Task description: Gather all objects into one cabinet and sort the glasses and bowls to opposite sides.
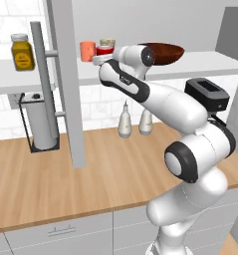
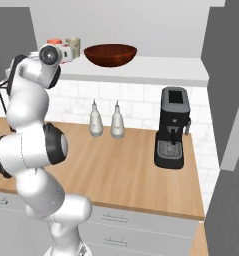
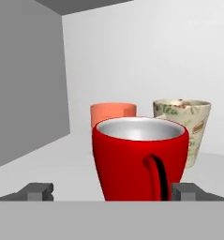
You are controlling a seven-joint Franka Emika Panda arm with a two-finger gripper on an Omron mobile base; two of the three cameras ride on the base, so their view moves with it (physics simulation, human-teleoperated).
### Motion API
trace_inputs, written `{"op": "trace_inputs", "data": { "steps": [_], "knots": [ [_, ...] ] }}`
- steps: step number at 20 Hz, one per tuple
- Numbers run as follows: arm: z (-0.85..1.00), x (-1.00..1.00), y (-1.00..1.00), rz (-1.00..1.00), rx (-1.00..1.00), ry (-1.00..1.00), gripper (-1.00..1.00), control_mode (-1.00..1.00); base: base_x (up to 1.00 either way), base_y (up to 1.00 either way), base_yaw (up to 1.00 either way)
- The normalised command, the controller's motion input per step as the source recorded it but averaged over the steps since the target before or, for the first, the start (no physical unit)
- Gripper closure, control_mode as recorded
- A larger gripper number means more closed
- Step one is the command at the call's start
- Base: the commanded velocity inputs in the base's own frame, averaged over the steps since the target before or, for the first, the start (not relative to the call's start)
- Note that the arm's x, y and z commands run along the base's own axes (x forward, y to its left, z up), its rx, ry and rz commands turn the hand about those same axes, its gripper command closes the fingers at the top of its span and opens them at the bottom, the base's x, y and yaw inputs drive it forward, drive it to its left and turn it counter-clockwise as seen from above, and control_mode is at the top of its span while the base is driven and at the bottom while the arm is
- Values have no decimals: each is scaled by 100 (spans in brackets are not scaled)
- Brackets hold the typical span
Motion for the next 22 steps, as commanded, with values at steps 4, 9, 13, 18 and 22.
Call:
{"op": "trace_inputs", "data": {
  "steps": [4,9,13,18,22],
  "knots": [
    [0,-8,-20,-3,1,0,-100,-100,0,0,0],
    [20,-33,-21,-4,0,0,-100,-100,0,0,0],
    [32,-50,-28,-5,0,0,-100,-100,0,0,0],
    [18,-67,-51,0,0,7,-100,-100,0,0,0],
    [2,-88,-60,-5,0,7,-100,-100,0,0,0]
  ]
}}
